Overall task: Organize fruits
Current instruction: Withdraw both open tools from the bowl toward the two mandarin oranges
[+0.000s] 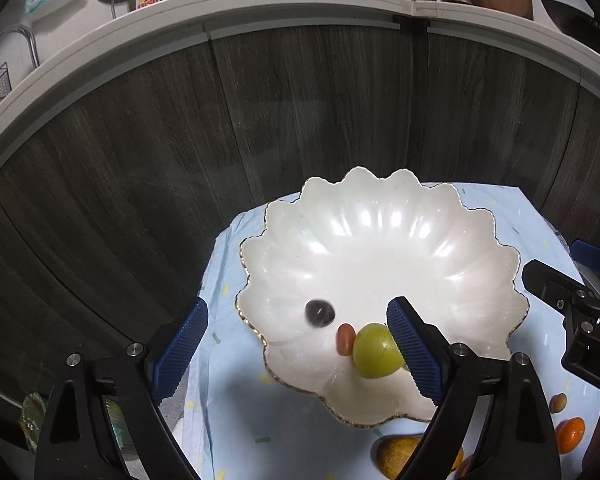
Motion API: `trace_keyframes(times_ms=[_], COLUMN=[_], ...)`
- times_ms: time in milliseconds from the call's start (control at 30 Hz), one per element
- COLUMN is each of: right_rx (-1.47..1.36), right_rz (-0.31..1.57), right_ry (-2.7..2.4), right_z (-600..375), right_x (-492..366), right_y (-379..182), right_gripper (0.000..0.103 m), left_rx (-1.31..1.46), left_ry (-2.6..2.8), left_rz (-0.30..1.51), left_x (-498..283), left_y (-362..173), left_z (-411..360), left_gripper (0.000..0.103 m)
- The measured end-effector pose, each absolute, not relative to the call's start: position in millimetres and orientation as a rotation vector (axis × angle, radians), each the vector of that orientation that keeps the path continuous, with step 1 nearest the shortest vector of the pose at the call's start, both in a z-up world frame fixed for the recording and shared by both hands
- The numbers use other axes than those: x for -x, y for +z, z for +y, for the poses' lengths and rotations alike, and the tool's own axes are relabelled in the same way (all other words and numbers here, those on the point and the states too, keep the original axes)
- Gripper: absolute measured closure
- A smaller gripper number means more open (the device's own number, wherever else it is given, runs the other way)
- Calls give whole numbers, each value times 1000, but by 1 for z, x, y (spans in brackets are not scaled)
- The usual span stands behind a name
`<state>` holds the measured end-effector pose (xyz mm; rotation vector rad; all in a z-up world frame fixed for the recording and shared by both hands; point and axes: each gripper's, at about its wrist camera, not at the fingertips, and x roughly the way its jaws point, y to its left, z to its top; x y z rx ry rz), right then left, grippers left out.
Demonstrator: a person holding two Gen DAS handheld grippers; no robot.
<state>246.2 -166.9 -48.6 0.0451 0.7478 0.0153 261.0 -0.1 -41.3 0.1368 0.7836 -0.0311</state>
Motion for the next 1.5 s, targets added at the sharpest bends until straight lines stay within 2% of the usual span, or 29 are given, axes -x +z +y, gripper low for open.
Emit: trace_keyframes(times_ms=[1500], right_rx=[-89], right_rz=[718], right_ry=[-72], right_z=[-217], right_x=[-148], right_y=[-34], right_gripper=[25], left_rx=[-149], left_ry=[-142], left_rz=[757], left_x=[-174], left_y=[-19], left_z=[-45], left_gripper=[10])
